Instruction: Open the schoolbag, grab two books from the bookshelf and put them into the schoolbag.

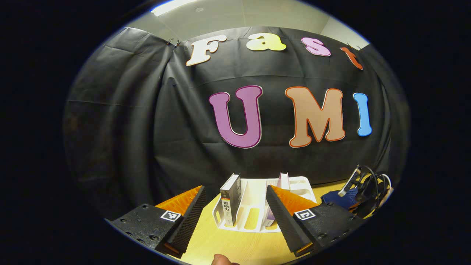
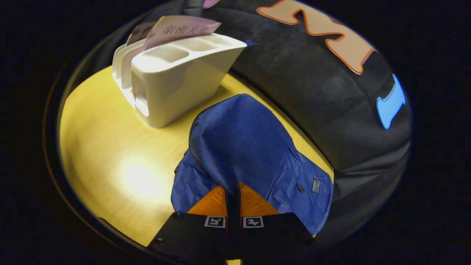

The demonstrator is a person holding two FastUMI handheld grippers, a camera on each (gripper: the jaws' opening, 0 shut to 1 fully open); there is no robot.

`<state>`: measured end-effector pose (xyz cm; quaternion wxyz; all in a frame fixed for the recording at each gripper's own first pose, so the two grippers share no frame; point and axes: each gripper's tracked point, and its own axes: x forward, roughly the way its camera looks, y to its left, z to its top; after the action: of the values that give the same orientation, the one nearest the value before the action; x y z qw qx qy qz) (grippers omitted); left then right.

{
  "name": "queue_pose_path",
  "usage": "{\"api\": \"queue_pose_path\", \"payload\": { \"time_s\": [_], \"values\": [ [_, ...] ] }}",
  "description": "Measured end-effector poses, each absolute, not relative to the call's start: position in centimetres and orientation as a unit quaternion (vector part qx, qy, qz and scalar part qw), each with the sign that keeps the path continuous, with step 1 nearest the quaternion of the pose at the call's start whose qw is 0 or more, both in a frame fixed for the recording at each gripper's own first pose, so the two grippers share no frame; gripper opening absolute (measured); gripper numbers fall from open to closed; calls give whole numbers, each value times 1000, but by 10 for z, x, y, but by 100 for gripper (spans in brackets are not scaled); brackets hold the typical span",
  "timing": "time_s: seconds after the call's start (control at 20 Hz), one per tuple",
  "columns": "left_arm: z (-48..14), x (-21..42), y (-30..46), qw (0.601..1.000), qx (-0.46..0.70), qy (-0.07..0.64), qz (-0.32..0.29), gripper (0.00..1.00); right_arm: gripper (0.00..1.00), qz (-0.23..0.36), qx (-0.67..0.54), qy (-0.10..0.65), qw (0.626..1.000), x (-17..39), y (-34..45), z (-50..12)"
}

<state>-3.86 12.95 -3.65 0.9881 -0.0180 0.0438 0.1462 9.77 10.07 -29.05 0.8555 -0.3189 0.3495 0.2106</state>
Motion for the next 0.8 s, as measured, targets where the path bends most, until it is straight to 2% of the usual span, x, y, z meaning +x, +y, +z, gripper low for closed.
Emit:
{"api": "queue_pose_path", "payload": {
  "time_s": [0.05, 0.1, 0.45, 0.5, 0.55, 0.6, 0.8],
  "values": [
    [-36, -37, 128, 988, -18, 45, 145, 100, 1, 210, -296, 353, 862, 98, 99, -281],
    [-37, -36, 126, 989, -20, 45, 141, 96, 3, 209, -270, 353, 871, 99, 95, -273],
    [-37, -15, 101, 993, -18, 45, 105, 96, 2, 165, -47, 343, 923, 120, 56, -206],
    [-37, -11, 96, 994, -18, 46, 100, 96, 3, 156, -14, 340, 927, 123, 48, -200],
    [-36, -7, 92, 994, -18, 45, 94, 100, 3, 146, 16, 334, 931, 125, 39, -192],
    [-36, -3, 87, 995, -19, 45, 89, 96, 3, 137, 46, 329, 933, 126, 30, -185],
    [-36, 11, 69, 997, -15, 46, 68, 96, 2, 101, 161, 305, 933, 127, -1, -162]
  ]
}}
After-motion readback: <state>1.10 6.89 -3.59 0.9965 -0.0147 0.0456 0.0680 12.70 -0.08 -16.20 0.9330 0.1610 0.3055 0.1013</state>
